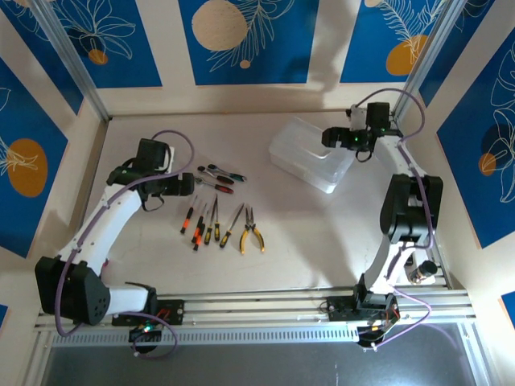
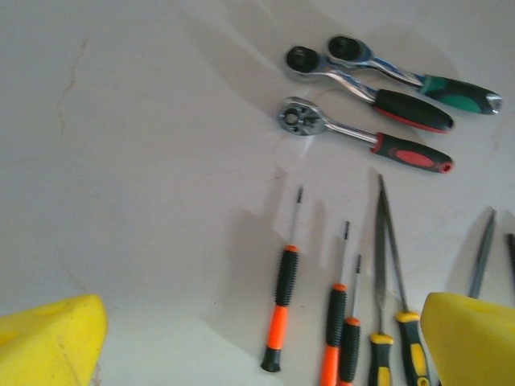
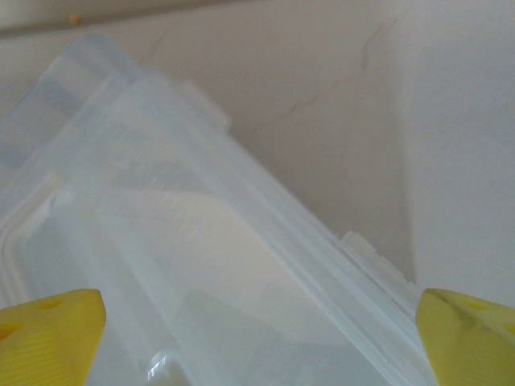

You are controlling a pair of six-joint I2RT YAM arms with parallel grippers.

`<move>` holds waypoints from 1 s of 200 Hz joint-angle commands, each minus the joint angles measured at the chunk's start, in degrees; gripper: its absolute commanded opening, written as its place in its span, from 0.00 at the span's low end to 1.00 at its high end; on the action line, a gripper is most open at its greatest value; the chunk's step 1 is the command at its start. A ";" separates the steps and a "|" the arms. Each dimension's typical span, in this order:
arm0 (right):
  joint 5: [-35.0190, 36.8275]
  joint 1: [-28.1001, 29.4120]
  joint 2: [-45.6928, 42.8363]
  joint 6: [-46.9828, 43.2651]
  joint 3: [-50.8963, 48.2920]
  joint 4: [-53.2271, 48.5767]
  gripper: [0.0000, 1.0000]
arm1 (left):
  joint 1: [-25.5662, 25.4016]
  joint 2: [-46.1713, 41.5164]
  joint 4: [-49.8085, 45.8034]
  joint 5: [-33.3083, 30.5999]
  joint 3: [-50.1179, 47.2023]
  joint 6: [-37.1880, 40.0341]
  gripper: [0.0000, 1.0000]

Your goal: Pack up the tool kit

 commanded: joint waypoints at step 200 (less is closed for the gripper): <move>2.79 11.13 -5.83 -1.93 3.57 -19.05 0.99 | -17.80 41.54 10.84 2.43 30.83 -0.11 1.00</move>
